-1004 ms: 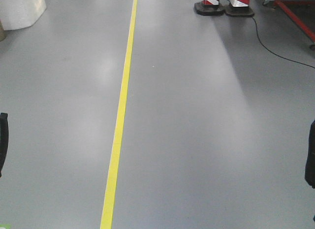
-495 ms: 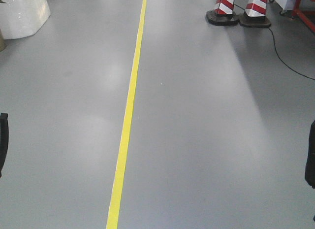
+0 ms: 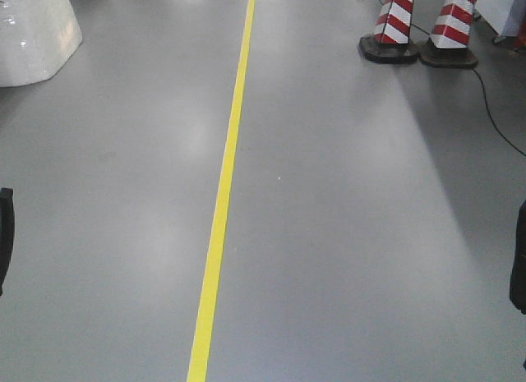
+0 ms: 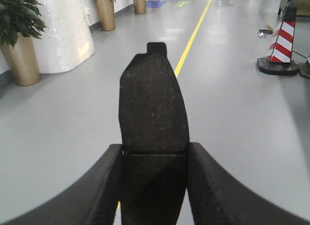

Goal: Move and align brake pads A on conveyor
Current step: 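Drive the base along the yellow floor line past the cones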

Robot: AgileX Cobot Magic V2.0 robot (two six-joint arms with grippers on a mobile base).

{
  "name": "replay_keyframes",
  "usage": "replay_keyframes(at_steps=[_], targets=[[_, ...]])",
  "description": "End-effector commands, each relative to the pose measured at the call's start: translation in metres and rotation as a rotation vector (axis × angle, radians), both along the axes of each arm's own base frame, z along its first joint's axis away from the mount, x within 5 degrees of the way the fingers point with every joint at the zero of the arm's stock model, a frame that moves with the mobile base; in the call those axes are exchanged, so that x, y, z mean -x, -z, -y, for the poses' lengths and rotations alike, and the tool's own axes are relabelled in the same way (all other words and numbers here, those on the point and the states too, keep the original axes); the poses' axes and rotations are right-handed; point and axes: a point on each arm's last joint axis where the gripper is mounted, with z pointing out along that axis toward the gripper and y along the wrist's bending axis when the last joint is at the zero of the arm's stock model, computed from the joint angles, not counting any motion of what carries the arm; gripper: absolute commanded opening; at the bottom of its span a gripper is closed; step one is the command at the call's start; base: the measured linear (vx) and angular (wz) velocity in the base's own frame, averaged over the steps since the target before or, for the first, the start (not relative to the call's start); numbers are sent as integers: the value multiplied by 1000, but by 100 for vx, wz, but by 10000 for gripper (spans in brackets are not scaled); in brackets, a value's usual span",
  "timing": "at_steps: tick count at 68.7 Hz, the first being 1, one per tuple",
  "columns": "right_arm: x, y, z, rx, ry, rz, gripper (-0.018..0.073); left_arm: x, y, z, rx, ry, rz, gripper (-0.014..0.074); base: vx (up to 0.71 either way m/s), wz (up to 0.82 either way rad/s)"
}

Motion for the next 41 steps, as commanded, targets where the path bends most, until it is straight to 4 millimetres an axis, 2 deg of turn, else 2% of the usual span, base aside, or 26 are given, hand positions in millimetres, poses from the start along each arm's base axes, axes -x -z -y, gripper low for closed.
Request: replay_keyframes(at_steps=[1, 41], targets=[[-1, -19, 0, -15, 6, 122, -4, -2, -19, 1, 49, -3, 118, 60, 69, 5], [-1, -19, 0, -15, 6, 122, -4, -2, -19, 1, 49, -3, 118, 60, 72, -3]])
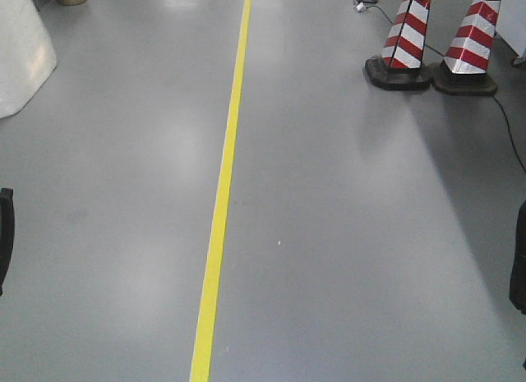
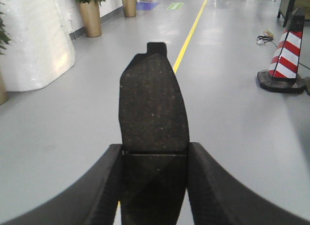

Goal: Move and align brake pads A on conveyor
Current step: 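Drive the base along the yellow floor line past the cones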

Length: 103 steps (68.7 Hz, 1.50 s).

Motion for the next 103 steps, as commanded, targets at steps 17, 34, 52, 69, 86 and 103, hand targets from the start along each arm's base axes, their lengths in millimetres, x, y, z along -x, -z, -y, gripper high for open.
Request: replay_keyframes(at_steps=[17, 34, 52, 69, 86, 103], targets=[[-1, -19, 0, -14, 6, 122, -4, -2, -19, 1, 49, -3, 117, 60, 75, -11], [-1, -19, 0, -14, 6, 122, -4, -2, -19, 1, 49, -3, 117, 60, 78, -5], [-1, -19, 0, -15, 6, 123, -4, -2, -19, 1, 49, -3, 117, 60, 80, -3], [-1, -19, 0, -15, 6, 123, -4, -2, -19, 1, 49, -3, 117, 60, 80, -4], [-1, -19, 0, -15, 6, 123, -4, -2, -19, 1, 49, -3, 117, 60, 79, -6], [-1, -19, 0, -15, 6, 123, -4, -2, -19, 1, 49, -3, 117, 60, 75, -1]])
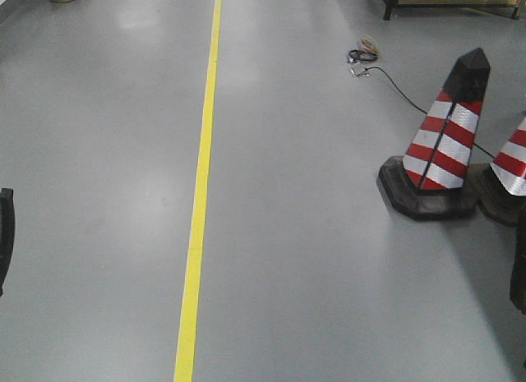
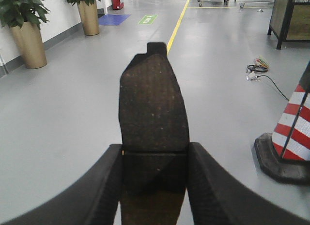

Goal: Move and align brake pads A on conveyor
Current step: 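Drive the base along the yellow floor line past the cones, then turn and drive up to the dark grey conveyor belt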

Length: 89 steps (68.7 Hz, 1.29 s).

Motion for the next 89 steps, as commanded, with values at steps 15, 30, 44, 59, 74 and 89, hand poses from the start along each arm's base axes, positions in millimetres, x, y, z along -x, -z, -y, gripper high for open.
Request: replay_keyframes(at_steps=[15, 30, 44, 59, 74, 89], targets=[[-1, -19, 0, -15, 6, 124, -4, -2, -19, 1, 49, -3, 117, 60, 71, 3], [-1, -19, 0, -15, 6, 124, -4, -2, -19, 1, 49, -3, 117, 60, 65, 1], [-1, -19, 0, -15, 6, 124, -4, -2, -19, 1, 49, -3, 117, 60, 60, -19], [-1, -19, 0, -15, 6, 124, -4, -2, -19, 1, 49, -3, 117, 60, 57, -51], [-1, -19, 0, -15, 6, 124, -4, -2, -19, 1, 49, -3, 117, 60, 52, -70], [-1, -19, 0, -15, 6, 124, -4, -2, -19, 1, 49, -2, 117, 60, 48, -73]])
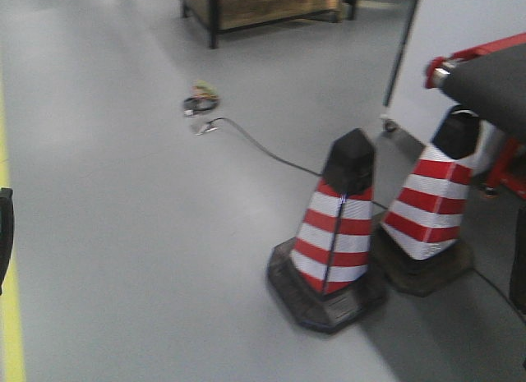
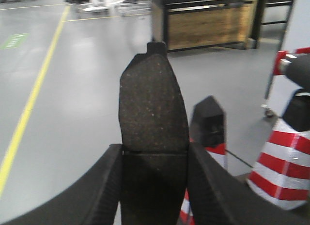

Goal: Move and align brake pads A on conveyor
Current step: 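Turn and drive up to the dark grey conveyor belt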

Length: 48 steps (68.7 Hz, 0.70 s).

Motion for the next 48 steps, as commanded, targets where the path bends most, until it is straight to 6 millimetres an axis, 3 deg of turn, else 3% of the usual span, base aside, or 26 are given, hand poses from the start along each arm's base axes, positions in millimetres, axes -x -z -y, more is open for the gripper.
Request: replay_keyframes(at_steps=[1, 48], targets=[[-1, -19, 0, -15, 6, 123, -4, -2, -19, 1, 49, -2, 117, 60, 46, -73], [-1, -19, 0, -15, 6, 123, -4, -2, -19, 1, 49, -2, 118, 60, 38, -88]])
